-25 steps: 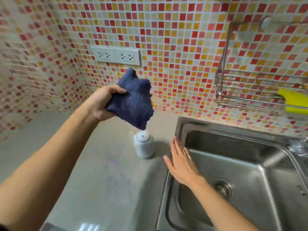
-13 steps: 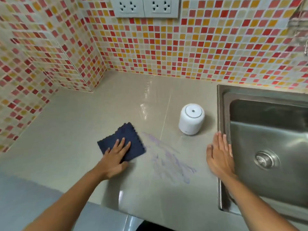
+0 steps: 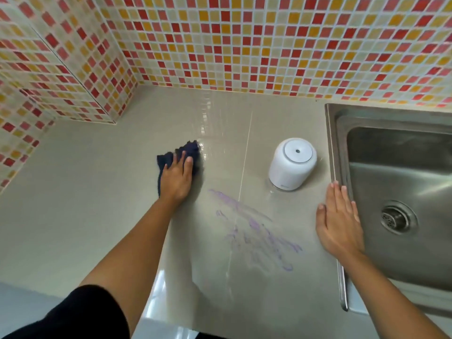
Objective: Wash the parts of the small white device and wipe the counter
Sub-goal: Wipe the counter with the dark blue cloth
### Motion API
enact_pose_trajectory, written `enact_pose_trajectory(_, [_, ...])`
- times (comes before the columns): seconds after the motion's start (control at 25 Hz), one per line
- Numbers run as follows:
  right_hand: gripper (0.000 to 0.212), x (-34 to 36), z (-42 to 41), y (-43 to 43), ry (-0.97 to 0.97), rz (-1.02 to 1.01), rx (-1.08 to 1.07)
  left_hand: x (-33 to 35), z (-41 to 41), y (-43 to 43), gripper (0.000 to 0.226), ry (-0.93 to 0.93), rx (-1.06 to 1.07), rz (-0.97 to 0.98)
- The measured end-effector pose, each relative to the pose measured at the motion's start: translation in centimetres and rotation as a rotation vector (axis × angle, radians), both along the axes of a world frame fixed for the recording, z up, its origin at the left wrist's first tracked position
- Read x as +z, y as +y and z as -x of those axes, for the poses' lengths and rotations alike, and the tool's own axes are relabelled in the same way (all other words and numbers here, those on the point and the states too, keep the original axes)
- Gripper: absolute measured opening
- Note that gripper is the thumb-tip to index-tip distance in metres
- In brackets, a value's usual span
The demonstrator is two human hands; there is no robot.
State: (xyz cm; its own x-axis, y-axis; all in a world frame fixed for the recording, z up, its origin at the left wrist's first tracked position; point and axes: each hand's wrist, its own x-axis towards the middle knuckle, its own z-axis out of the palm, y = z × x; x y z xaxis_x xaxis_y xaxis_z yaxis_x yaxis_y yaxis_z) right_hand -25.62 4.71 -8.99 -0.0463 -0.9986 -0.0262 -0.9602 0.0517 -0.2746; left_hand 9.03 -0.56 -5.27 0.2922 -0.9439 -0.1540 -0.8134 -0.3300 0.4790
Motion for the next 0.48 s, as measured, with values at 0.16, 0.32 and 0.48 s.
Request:
enact_pose_trajectory(0.16, [0.071,0.0,0.2,0.3,-0.024,-0.004,0.007,-0.1,5.6,11.2,0.053,0.094,-0.385,0.062])
enact_pose_trajectory(0.32, [0.071,-0.2,0.2,0.0,-0.016,0.0,0.009,-2.2,4.3,10.8,0.061,-0.105,-0.343,0.054])
enact_pose_trajectory(0.48, [0.071,-0.2,0.3,0.0,-0.031,0.005,0.014,-1.5,6.6,3.0,0.05,-0.042,-0.377,-0.007])
